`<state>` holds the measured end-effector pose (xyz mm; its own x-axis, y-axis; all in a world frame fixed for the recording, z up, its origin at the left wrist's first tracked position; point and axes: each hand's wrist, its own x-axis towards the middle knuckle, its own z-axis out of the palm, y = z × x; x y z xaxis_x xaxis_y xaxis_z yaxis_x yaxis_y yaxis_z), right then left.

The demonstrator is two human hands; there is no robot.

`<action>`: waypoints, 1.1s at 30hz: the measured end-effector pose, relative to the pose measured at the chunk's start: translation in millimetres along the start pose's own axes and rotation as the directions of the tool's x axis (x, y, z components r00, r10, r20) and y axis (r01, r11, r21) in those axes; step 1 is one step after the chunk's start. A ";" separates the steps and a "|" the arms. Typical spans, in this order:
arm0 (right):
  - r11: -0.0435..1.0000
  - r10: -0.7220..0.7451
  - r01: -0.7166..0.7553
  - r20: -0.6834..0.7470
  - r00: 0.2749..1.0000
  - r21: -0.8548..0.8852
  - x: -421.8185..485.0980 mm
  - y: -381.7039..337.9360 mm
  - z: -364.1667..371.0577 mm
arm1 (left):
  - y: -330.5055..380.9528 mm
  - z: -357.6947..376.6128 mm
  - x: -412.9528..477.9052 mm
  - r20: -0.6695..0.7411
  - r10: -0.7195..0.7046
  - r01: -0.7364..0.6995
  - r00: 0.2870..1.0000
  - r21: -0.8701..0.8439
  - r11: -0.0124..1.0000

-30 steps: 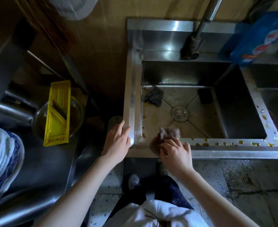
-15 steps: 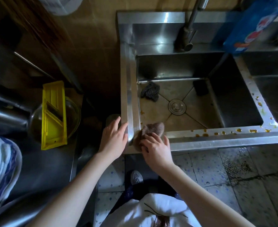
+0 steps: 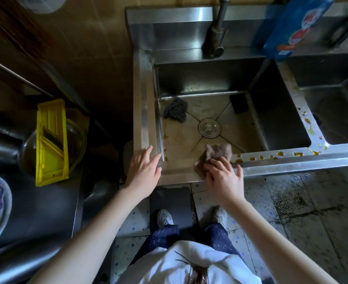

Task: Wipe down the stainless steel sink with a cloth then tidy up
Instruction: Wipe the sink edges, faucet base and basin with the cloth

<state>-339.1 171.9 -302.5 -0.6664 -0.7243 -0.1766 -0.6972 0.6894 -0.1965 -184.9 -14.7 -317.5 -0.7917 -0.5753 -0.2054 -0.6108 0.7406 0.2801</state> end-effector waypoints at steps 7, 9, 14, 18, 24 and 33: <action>0.994 0.093 -0.093 0.008 0.996 0.057 2.7 50.1 -12.3 | 26.3 11.3 -1.4 0.068 -0.050 0.051 0.996 -0.006 0.999; 0.995 0.070 -0.070 -0.004 0.998 0.073 2.8 43.3 -10.8 | 34.4 12.6 -1.3 0.091 -0.066 0.070 0.994 -0.035 0.997; 0.989 -0.100 0.101 -0.016 0.995 0.108 0.7 9.5 -3.4 | 52.9 11.0 1.1 0.073 -0.086 0.088 0.994 -0.024 0.996; 0.985 -0.165 0.167 -0.041 0.985 0.052 -0.3 10.9 -2.9 | 71.2 11.9 5.9 0.112 -0.070 0.078 0.991 -0.067 0.995; 0.994 -0.107 0.107 -0.068 0.992 0.000 2.6 76.9 -12.6 | 96.3 21.4 16.7 0.119 -0.037 0.042 0.992 -0.036 0.998; 0.994 0.104 -0.099 -0.079 0.991 0.055 10.3 187.6 -32.2 | 140.3 40.1 27.5 0.133 0.013 -0.005 0.991 -0.057 0.998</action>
<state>-485.3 294.1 -310.2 -0.7540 -0.6460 -0.1189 -0.6119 0.7566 -0.2305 -292.7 87.2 -321.5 -0.7937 -0.5143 -0.3249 -0.6051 0.7227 0.3340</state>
